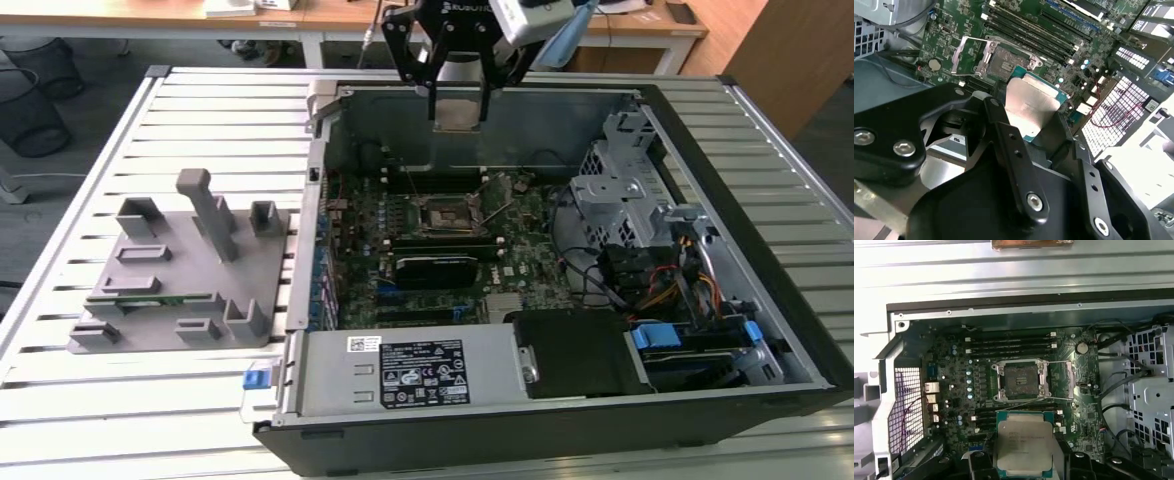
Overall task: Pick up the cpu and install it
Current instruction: 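Place the cpu into insertion slot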
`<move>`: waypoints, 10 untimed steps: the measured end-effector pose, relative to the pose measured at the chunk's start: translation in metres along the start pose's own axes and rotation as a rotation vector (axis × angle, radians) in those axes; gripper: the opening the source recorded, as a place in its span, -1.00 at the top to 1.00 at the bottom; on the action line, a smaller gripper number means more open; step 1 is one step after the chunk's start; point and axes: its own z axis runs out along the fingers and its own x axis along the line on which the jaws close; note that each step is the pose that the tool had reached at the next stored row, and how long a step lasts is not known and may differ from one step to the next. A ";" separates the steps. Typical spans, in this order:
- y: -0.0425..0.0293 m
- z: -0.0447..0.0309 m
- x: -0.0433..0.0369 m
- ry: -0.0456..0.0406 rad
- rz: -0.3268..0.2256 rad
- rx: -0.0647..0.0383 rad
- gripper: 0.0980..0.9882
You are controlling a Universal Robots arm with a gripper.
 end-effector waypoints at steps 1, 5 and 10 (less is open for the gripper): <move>0.0000 0.0000 0.0000 -0.0003 0.007 0.001 0.03; 0.0000 0.0002 0.0000 -0.0015 0.035 0.004 0.03; 0.0000 0.0004 0.0000 -0.0033 0.085 0.007 0.03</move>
